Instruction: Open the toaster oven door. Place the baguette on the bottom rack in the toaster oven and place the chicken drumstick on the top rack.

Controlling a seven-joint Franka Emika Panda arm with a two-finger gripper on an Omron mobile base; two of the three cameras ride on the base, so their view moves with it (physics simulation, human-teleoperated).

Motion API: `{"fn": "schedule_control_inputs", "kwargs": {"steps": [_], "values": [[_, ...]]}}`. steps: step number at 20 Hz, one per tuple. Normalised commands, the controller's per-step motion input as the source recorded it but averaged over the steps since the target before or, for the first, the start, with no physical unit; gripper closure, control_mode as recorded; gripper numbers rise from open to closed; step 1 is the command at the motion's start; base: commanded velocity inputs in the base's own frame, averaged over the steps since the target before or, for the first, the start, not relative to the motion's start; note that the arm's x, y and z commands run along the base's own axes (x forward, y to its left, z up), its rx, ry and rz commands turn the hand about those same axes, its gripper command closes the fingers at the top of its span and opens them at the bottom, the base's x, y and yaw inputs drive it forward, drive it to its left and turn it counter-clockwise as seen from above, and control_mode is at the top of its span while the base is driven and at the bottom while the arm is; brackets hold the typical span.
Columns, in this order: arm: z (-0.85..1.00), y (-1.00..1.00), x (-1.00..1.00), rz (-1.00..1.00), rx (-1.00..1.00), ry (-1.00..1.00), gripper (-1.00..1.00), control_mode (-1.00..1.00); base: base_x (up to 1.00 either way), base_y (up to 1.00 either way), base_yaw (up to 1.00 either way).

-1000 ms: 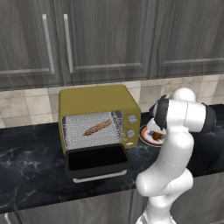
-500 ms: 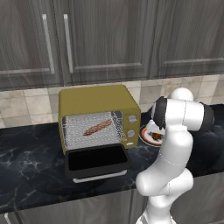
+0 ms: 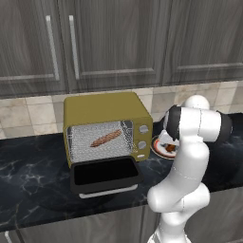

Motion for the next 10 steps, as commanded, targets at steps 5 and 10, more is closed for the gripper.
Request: {"fn": "schedule_control_inputs", "kwargs": {"steps": [5,10], "values": [[0.0,0.0,-0.01,0.0,0.0,0.01,1.0,-1.0,0.0,0.0,0.0],[0.02,-0.02,-0.12,0.0,0.0,0.0,1.0,-1.0,0.0,0.0,0.0]]}}
